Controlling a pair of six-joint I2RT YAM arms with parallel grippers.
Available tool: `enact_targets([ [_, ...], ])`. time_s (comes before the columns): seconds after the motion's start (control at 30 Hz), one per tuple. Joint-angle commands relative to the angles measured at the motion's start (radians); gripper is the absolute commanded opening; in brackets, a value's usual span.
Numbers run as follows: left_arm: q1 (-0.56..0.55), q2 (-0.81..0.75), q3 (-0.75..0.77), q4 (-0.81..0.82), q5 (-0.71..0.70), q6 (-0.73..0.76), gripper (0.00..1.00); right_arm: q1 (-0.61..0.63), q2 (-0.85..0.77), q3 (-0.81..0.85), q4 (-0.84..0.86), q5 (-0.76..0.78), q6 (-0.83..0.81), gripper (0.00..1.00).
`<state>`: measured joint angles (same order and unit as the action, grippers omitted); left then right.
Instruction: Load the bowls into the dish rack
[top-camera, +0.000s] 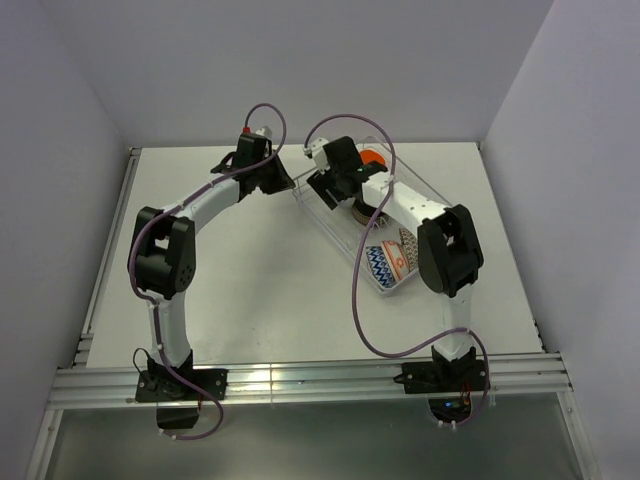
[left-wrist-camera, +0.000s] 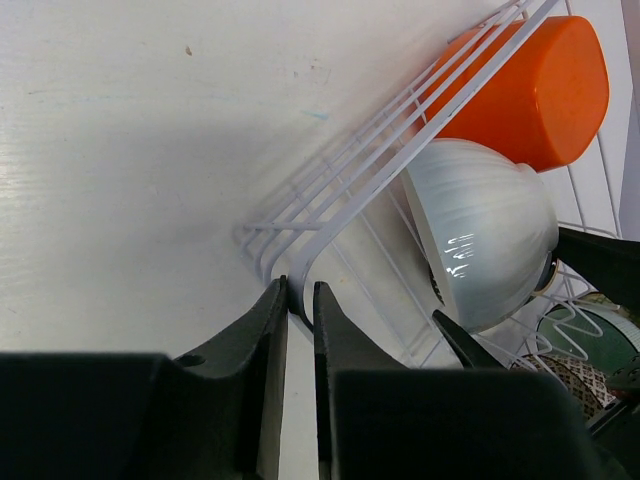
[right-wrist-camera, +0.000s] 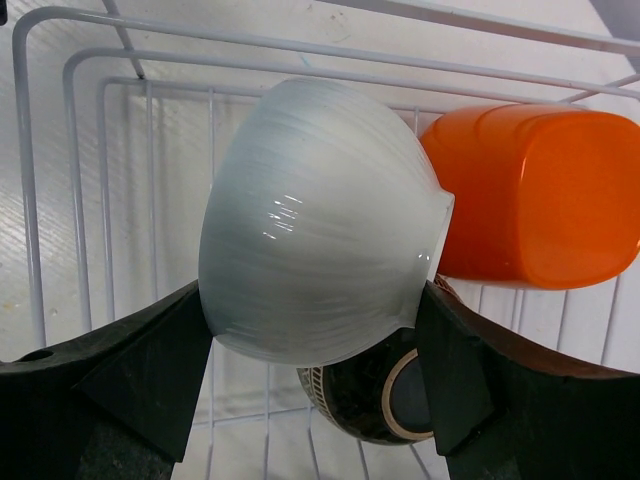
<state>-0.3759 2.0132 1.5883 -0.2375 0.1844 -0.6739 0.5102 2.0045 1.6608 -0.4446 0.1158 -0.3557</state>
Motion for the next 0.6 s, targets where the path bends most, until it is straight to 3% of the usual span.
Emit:
enact_targets([
  [0.0, 0.005, 0.025, 0.012, -0.057, -0.026, 0.023, 0.02, 0.016, 0.002, -0.007, 0.076, 0.091, -0.063, 0.0],
  [0.3, 0.014, 0.035, 0.015, -0.062, -0.014, 0.022, 0.0, 0.033, 0.043, 0.02, 0.003, 0.081, -0.066, 0.01],
  [0.43, 0.017, 0.045, 0.027, -0.078, -0.019, 0.03, 0.0, 0.033, 0.066, 0.043, -0.014, 0.079, -0.055, 0.34],
  [0.47, 0.017, 0.047, 0.03, -0.08, -0.019, 0.034, 0.0, 0.034, 0.065, 0.047, -0.02, 0.073, -0.051, 0.51],
  [0.57, 0.02, 0.047, 0.032, -0.085, -0.019, 0.036, 0.0, 0.034, 0.048, 0.045, -0.029, 0.042, -0.039, 0.8],
])
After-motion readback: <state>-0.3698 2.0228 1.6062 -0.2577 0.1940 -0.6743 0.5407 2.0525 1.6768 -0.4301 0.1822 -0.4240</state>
